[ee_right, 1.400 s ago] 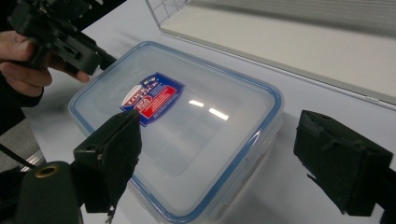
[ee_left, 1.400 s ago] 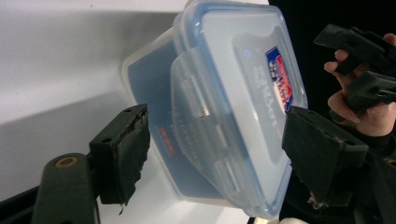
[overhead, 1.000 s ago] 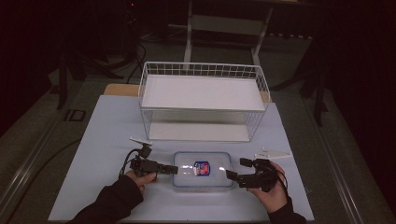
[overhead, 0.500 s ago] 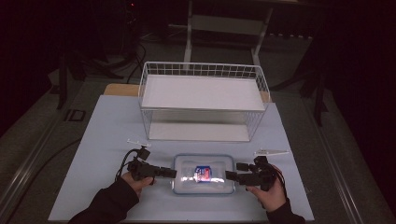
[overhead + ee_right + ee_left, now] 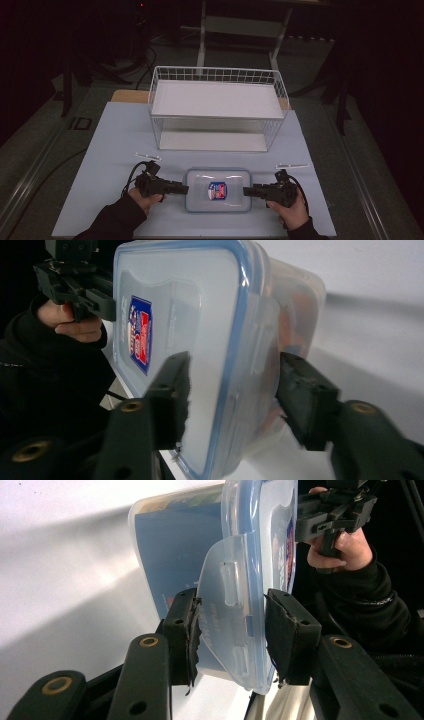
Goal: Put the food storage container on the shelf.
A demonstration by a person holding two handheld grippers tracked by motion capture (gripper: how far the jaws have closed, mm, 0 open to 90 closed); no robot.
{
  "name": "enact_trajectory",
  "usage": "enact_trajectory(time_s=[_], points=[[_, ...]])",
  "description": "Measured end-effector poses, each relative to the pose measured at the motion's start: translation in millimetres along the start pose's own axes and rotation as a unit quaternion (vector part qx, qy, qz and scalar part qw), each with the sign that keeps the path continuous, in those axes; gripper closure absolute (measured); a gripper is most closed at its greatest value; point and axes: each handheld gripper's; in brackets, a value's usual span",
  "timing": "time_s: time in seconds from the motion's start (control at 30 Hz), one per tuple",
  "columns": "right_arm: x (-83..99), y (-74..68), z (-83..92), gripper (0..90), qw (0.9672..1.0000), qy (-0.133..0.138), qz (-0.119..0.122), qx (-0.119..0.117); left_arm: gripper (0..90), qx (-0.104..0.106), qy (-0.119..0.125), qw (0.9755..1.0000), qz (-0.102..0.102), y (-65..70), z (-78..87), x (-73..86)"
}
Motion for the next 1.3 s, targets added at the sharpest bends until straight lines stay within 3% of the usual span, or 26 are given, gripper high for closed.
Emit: enact_trajectory(time_s=[0.5,0.83,1.3], points=[[0.9,-5.3,2.3,52.6,1.0,0.001,0.005,-0.002,59.0,-0.018,0.011,0.9998,-0.004,9.5,2.3,5.7],[-15.8,-10.1,12.2,52.5,0.9993,0.016,0.032,0.01,59.0,-0.034,0.033,0.9986,-0.026,15.2,11.3,-6.1],[-34.3,-8.5,16.2,52.4,0.9981,0.032,0.048,0.021,58.6,-0.051,0.052,0.9968,-0.035,13.8,20.4,-22.4]])
Point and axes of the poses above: each handheld gripper's, and its own axes: z roughly backward along the jaws, x roughly out of its underside, y roughly to its right, and after that the axes turned 15 degrees about -y, right-handed
